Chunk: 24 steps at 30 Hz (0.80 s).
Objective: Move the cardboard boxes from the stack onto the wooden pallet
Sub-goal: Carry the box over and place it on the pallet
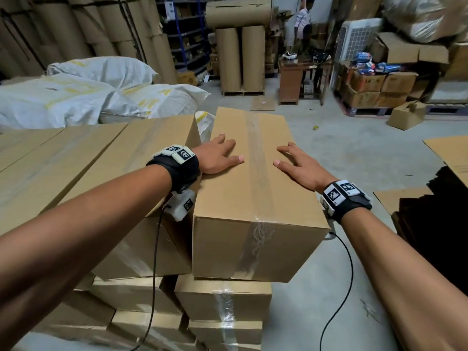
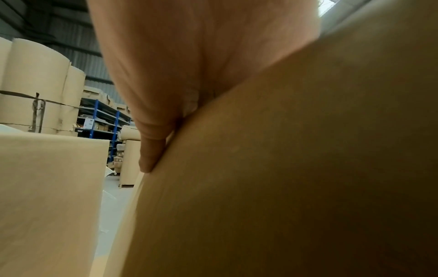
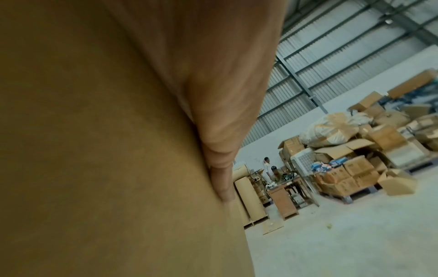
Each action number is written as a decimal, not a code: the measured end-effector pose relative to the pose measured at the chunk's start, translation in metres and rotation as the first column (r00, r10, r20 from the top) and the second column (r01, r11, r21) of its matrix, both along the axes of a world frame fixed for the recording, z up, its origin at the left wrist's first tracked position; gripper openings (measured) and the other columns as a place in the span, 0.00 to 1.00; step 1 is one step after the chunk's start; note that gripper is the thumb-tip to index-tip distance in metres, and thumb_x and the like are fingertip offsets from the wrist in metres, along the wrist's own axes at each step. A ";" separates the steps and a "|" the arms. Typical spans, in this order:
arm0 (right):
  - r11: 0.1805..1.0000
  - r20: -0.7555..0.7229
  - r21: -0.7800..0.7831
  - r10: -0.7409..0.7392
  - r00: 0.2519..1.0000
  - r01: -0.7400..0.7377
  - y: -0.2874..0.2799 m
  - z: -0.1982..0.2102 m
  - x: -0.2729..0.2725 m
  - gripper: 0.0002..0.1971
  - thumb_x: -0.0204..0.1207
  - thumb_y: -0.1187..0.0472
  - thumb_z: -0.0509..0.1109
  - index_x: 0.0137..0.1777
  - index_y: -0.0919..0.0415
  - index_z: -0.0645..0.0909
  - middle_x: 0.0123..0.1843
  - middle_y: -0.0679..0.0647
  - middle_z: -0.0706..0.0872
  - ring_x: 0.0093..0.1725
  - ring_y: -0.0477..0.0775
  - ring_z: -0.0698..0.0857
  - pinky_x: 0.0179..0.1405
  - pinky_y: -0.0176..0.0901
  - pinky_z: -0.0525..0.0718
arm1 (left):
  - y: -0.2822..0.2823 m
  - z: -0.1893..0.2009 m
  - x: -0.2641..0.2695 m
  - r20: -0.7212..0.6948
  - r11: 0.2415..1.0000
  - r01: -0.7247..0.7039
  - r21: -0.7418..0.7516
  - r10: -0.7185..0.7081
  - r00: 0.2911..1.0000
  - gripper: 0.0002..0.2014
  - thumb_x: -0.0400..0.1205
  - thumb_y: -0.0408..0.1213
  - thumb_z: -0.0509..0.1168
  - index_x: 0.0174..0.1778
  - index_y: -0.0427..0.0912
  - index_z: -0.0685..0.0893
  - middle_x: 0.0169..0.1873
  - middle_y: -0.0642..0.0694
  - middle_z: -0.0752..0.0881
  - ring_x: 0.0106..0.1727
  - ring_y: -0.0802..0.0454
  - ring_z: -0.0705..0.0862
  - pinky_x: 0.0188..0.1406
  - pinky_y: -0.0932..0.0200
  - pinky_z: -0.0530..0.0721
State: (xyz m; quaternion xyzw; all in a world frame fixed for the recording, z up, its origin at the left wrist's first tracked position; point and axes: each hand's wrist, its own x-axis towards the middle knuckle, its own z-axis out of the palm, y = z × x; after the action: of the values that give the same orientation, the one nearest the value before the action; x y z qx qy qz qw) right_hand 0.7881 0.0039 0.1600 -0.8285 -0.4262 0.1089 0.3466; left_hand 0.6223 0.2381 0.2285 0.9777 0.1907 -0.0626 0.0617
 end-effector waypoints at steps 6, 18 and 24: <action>0.993 -0.108 0.120 0.005 0.994 0.008 -0.010 -0.003 -0.009 0.31 0.84 0.40 0.74 0.85 0.46 0.74 0.94 0.53 0.58 0.92 0.45 0.57 0.92 0.50 0.56 | -0.015 0.002 -0.014 0.107 1.000 0.006 -0.017 -0.004 0.994 0.42 0.86 0.71 0.57 0.92 0.51 0.61 0.92 0.41 0.53 0.92 0.40 0.57 0.90 0.48 0.56; 0.984 -0.111 0.176 -0.016 0.994 0.036 -0.084 0.027 -0.084 0.34 0.82 0.42 0.76 0.85 0.49 0.75 0.94 0.50 0.57 0.91 0.45 0.60 0.91 0.46 0.59 | -0.078 0.014 -0.090 0.273 0.997 0.033 -0.071 -0.013 0.962 0.40 0.84 0.70 0.63 0.88 0.51 0.69 0.91 0.45 0.60 0.90 0.41 0.62 0.90 0.44 0.60; 0.988 -0.059 0.137 -0.068 0.996 0.075 -0.154 0.035 -0.162 0.35 0.82 0.42 0.76 0.86 0.51 0.73 0.94 0.50 0.56 0.90 0.45 0.61 0.85 0.37 0.59 | -0.141 0.006 -0.159 0.314 0.991 0.086 -0.105 -0.049 0.948 0.39 0.85 0.67 0.63 0.89 0.49 0.69 0.91 0.44 0.60 0.90 0.42 0.62 0.90 0.46 0.60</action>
State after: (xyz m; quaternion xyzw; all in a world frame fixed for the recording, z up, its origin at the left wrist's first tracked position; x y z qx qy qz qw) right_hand 0.6261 -0.1500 0.1945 -0.8138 -0.3932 0.0889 0.4187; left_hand 0.4633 0.0969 0.2349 0.9759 0.1412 0.0790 0.1463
